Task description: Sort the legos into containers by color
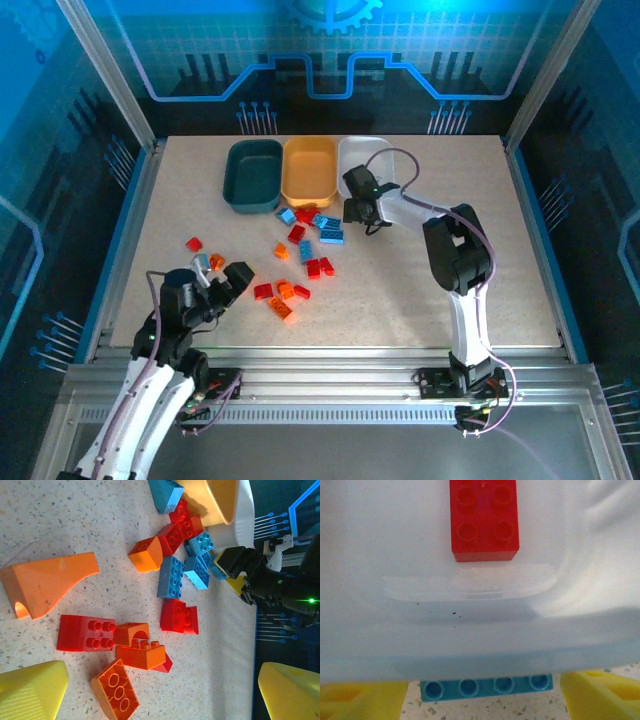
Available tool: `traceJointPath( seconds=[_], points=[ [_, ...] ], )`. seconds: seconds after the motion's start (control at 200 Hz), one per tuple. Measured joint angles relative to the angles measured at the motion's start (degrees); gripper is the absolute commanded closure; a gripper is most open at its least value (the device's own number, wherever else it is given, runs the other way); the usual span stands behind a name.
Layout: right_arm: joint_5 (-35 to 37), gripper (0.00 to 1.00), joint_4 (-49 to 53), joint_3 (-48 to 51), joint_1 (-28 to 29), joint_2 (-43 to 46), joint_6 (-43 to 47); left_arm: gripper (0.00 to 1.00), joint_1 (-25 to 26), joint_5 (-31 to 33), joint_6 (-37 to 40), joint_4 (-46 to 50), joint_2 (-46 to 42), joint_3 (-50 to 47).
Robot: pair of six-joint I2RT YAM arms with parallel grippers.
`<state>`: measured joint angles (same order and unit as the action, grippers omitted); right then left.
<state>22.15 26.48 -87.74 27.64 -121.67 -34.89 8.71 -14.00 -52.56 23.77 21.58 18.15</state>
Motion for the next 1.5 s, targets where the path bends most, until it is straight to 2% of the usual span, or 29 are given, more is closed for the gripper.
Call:
traceJointPath(
  seconds=[0.18,0.445,0.76,0.98,1.171,1.501],
  points=[
    [0.0,0.26,0.3,-0.1,0.0,-1.5,-0.1,0.01,0.0,0.0,0.1,0.5,0.0,0.0],
    [0.5,0.47,-0.9,0.3,0.0,-1.4,-0.1,0.01,0.0,0.0,0.2,0.9,0.0,0.0],
    [1.5,0.5,-2.1,7.9,0.6,4.9,1.6,0.01,0.0,0.0,0.2,1.5,0.0,0.1],
    [2.3,0.49,-1.9,11.1,6.0,14.8,3.9,0.01,0.0,1.4,0.0,1.7,0.1,0.2],
    [-0.2,0.49,-2.1,4.2,9.1,14.3,7.7,0.01,0.0,4.5,-1.0,2.0,4.3,3.5],
    [-3.3,0.49,-2.6,-18.4,8.7,-2.5,14.1,0.01,-0.4,6.7,0.2,1.7,17.7,9.7]
  ],
)
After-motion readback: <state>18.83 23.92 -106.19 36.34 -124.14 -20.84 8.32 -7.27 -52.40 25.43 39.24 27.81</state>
